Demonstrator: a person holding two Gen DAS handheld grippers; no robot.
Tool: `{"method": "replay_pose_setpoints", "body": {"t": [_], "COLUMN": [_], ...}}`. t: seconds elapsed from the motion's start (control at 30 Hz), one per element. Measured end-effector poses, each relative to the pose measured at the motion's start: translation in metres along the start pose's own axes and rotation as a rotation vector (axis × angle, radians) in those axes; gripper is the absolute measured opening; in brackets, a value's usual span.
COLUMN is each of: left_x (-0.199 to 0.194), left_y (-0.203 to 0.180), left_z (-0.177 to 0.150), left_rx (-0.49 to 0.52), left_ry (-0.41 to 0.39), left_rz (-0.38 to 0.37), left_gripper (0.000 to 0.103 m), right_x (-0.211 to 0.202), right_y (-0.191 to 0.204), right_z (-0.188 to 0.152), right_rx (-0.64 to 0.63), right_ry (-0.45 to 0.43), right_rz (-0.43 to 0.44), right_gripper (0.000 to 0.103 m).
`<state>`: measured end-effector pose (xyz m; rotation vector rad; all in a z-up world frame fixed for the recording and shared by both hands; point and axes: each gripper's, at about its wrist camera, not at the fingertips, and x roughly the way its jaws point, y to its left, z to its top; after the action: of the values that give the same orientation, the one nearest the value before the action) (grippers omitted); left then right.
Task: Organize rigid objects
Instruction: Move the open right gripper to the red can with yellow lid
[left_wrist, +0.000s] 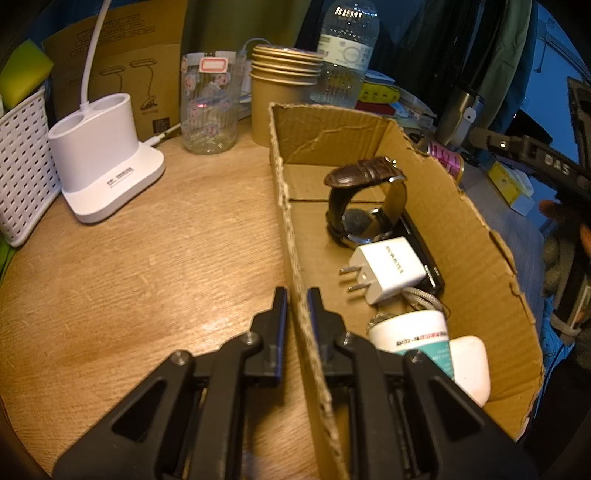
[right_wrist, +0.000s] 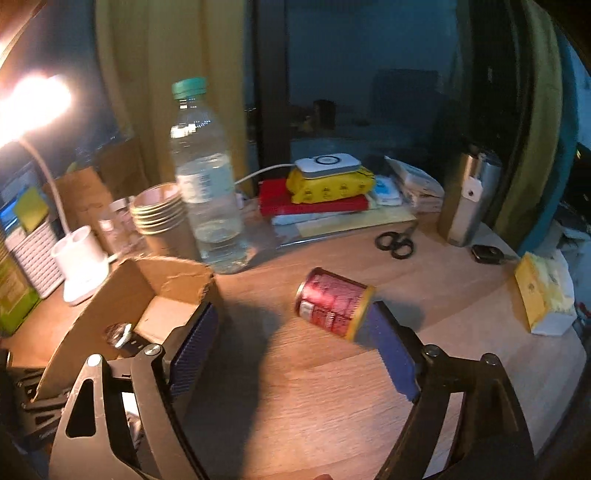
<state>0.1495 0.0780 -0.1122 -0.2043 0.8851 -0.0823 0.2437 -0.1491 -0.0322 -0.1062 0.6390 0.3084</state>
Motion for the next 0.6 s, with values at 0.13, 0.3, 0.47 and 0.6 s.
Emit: {"method": "replay_pose_setpoints", "body": {"t": [0.13,0.3,0.47,0.6], "left_x": [0.0,0.0,0.0,0.0], "left_y": [0.0,0.0,0.0,0.0], "left_z": [0.0,0.0,0.0,0.0], "left_rx": [0.0,0.0,0.0,0.0], "left_ry": [0.0,0.0,0.0,0.0], "left_rz": [0.0,0.0,0.0,0.0], "left_gripper": [0.012,0.012,0.012,0.012], "right_x": [0.014,0.033,0.046,0.057], "right_y": [-0.012,-0.024,-0.024,-0.02], "right_z": [0.0,-0.001,0.0,0.001], "right_rx": [0.049,0.092,0.095,0.078], "right_ry": [0.01,0.032,0.043,0.055], "right_rz": [-0.02,-0.045,-0.062,-0.076], "right_gripper": [0.086,0.086,0.086,0.086]}}
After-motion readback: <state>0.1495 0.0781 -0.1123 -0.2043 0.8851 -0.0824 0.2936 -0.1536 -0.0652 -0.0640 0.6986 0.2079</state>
